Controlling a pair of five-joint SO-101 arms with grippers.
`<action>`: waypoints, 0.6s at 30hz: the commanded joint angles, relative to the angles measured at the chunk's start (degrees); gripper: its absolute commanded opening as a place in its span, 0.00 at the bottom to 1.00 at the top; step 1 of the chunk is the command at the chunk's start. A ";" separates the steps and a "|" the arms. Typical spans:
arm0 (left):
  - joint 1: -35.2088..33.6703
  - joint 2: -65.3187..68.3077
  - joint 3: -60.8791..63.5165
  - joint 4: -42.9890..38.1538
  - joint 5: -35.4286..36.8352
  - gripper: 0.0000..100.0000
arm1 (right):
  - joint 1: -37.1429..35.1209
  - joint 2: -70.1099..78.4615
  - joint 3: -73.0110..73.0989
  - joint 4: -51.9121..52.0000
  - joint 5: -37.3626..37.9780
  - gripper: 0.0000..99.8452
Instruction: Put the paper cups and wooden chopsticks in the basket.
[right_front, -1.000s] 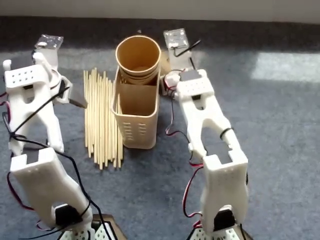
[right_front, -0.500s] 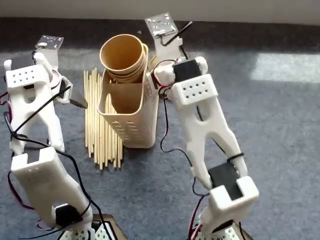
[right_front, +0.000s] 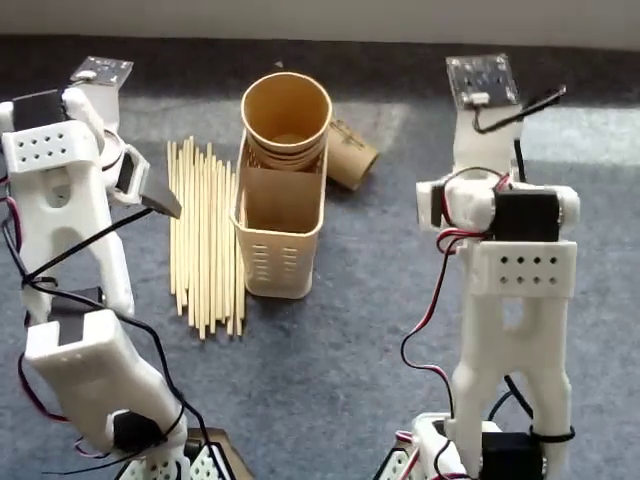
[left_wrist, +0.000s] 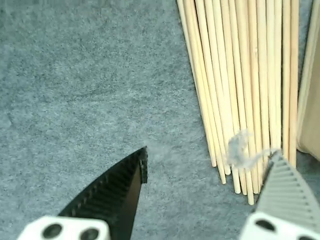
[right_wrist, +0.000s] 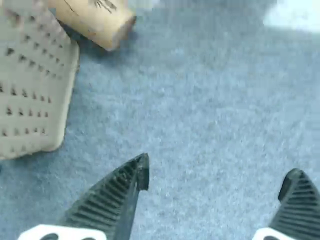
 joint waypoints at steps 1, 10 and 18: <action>5.41 -3.74 6.73 0.44 0.18 0.35 | 2.68 -5.32 18.07 -3.30 0.53 0.39; 6.73 -3.38 16.13 -5.45 0.00 0.35 | 3.38 -32.84 67.74 -37.05 0.88 0.39; 6.99 -3.30 24.31 -15.65 0.09 0.35 | 3.21 -44.88 76.70 -38.99 5.10 0.39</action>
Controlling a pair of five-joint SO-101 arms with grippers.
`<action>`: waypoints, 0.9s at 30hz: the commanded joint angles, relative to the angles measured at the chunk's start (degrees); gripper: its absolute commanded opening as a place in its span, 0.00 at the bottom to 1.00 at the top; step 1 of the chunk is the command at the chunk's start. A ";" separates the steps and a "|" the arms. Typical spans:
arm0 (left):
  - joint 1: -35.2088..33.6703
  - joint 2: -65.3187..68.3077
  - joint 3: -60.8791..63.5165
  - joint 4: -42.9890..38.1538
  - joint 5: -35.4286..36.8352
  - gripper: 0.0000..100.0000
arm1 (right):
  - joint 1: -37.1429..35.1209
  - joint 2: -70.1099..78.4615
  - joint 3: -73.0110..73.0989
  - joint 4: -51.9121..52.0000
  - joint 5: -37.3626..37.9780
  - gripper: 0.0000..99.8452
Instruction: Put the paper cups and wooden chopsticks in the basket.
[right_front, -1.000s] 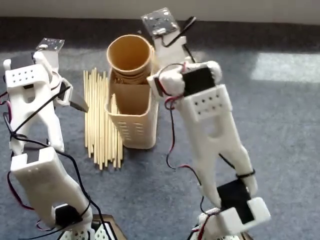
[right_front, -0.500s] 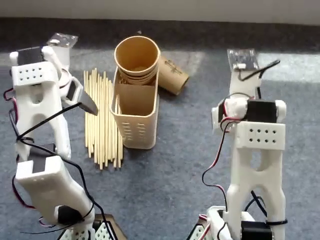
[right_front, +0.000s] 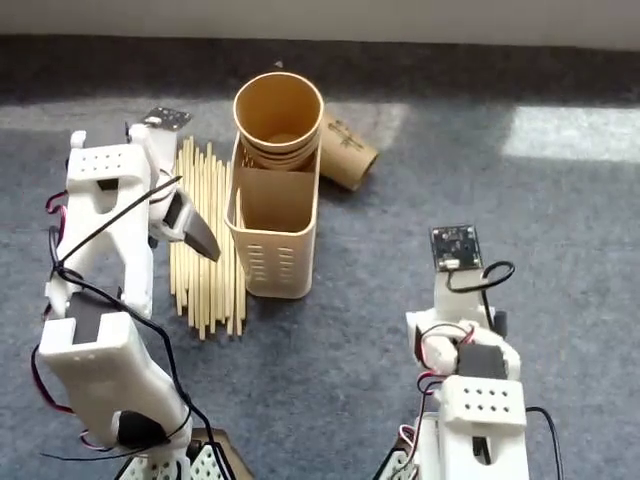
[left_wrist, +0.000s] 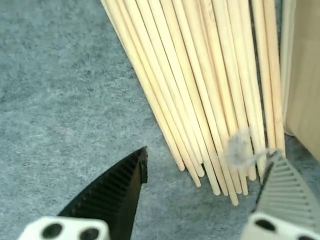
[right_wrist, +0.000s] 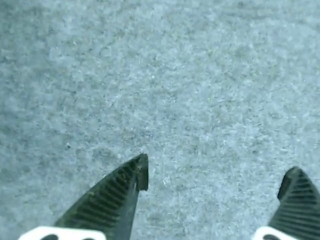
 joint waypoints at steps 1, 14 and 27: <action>0.31 -2.24 2.95 -5.10 0.09 0.35 | 0.57 -4.18 1.89 -1.19 0.70 0.39; 1.10 1.01 6.73 -13.54 5.71 0.35 | 0.48 -8.75 6.90 -3.56 0.70 0.39; -0.92 17.10 -7.96 -12.48 5.27 0.18 | 0.57 -8.57 7.08 -6.29 0.70 0.39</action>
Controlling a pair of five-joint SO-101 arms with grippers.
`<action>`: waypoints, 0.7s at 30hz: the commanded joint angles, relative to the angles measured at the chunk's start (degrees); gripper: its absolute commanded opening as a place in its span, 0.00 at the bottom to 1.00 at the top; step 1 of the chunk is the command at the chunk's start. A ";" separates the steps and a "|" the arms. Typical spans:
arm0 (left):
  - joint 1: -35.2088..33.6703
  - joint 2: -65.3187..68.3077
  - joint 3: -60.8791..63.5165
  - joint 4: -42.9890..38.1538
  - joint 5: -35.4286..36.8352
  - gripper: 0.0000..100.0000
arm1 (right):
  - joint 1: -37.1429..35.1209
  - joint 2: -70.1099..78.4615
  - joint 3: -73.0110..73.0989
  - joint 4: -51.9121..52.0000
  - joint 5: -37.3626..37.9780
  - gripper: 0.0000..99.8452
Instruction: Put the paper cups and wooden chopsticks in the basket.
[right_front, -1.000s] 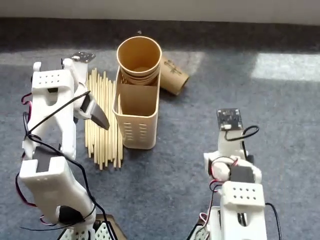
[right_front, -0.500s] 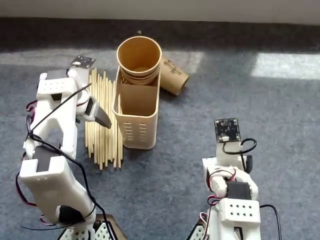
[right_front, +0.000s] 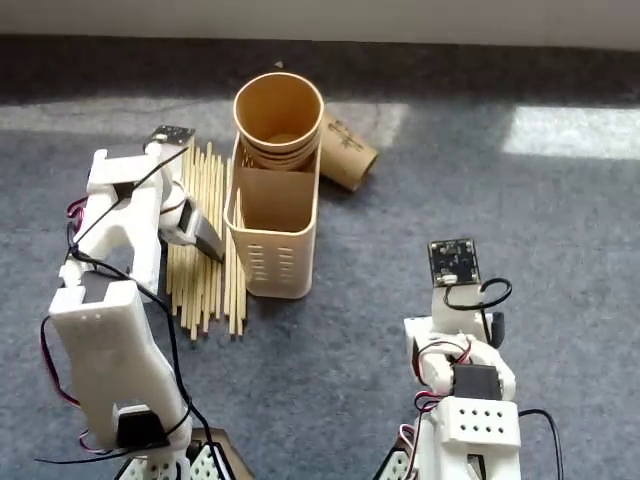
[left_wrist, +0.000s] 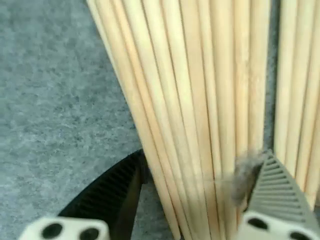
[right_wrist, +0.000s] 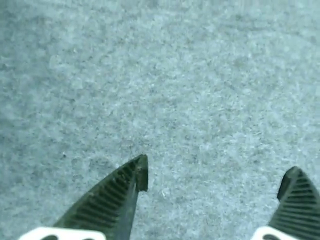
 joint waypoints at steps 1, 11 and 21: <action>-1.63 1.71 -6.99 1.32 0.00 0.13 | 0.66 -0.40 -0.31 -2.51 0.53 0.39; 0.75 1.80 -15.08 12.75 0.00 0.05 | 0.66 -0.31 0.04 -2.68 0.53 0.39; 6.73 2.24 -18.07 25.05 0.09 0.15 | 0.66 -0.57 1.54 -4.70 0.53 0.39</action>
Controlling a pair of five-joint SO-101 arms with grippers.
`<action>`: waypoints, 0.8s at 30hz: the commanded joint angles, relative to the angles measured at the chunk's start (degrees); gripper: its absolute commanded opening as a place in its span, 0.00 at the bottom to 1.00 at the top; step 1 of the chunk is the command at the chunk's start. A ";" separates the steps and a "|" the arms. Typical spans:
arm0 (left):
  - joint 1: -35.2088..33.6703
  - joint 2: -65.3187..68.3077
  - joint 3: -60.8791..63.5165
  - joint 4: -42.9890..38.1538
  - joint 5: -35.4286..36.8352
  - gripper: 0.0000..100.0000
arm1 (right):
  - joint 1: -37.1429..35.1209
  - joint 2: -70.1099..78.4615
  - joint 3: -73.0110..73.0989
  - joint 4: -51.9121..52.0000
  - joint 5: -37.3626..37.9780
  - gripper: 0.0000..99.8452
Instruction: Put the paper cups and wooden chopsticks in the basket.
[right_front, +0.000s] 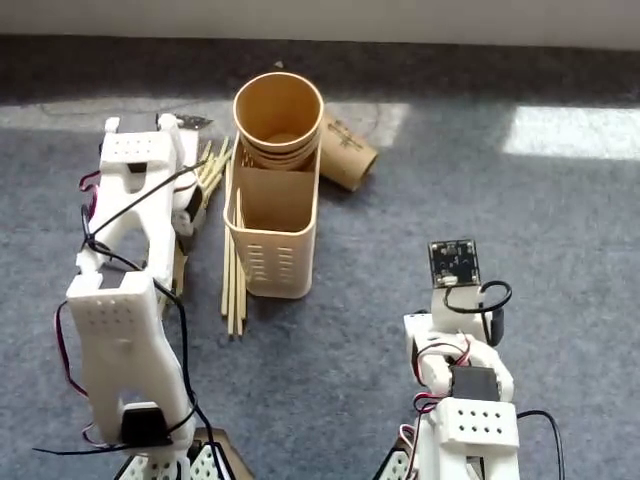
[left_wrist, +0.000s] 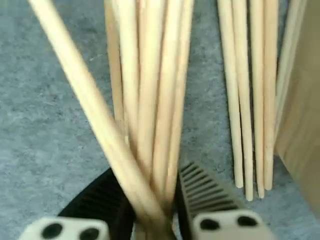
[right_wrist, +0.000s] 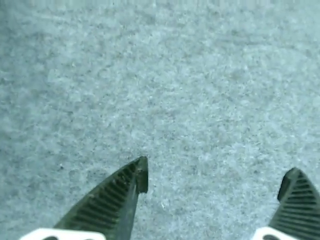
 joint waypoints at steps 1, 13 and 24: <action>3.21 -0.22 -1.19 3.52 0.44 0.16 | 0.66 -0.57 -0.40 -0.92 0.53 0.39; -0.84 -0.31 -7.08 3.43 0.18 0.20 | 0.57 -0.57 -0.40 -0.92 0.53 0.39; 4.97 -0.22 -8.66 -0.88 0.00 0.26 | 0.57 -0.57 -0.31 -0.92 0.53 0.39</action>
